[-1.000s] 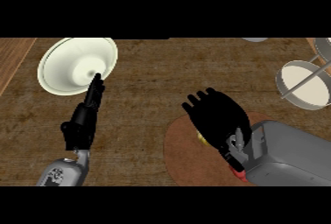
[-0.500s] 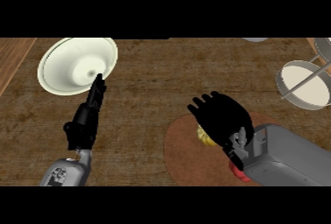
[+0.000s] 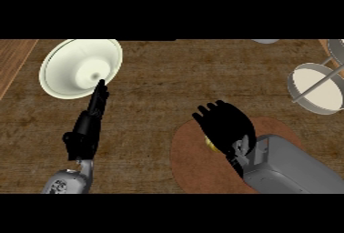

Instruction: Pick the squash from the cutting board and place it in the tiered basket

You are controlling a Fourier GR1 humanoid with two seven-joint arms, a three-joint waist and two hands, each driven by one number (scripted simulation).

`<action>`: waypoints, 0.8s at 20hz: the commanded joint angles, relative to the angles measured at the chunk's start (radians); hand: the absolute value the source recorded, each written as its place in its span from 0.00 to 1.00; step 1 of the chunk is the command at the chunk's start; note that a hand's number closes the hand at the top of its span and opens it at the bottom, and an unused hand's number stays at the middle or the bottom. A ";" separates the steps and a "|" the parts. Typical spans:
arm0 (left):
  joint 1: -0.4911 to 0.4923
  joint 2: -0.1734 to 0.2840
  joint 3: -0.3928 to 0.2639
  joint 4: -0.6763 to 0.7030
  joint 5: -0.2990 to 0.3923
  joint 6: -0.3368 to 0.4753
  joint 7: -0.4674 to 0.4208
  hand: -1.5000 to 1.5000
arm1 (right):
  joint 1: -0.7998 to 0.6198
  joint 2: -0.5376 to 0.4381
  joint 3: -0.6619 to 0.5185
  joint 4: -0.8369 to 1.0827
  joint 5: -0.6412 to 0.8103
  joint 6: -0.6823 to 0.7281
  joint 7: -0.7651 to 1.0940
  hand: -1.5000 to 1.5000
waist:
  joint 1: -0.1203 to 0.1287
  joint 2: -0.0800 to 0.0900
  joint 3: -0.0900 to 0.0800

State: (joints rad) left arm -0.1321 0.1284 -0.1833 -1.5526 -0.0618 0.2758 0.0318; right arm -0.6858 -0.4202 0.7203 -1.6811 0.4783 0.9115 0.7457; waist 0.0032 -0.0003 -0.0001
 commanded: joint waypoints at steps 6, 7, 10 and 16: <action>-0.050 -0.030 0.024 0.040 -0.029 -0.019 -0.004 0.50 | 0.041 0.080 -0.039 0.068 0.143 0.075 -0.045 0.00 | -0.001 0.001 0.000; -0.045 -0.032 0.028 0.025 -0.033 -0.013 0.028 0.50 | 0.087 0.042 -0.028 0.038 0.178 0.044 -0.089 0.00 | -0.001 0.000 0.000; -0.001 -0.023 0.051 0.061 -0.019 -0.044 -0.069 0.50 | 0.051 0.054 -0.060 0.098 0.222 0.047 -0.157 0.00 | 0.001 0.001 0.000; -0.040 -0.004 0.089 -0.032 -0.012 -0.062 0.064 0.50 | 0.162 0.107 -0.060 0.036 0.293 0.057 -0.124 0.00 | -0.004 -0.001 0.000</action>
State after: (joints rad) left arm -0.1434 0.1159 -0.1262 -1.5647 -0.0785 0.2229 0.0497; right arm -0.5990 -0.3213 0.6694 -1.5725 0.7328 0.9439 0.6020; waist 0.0034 -0.0001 -0.0001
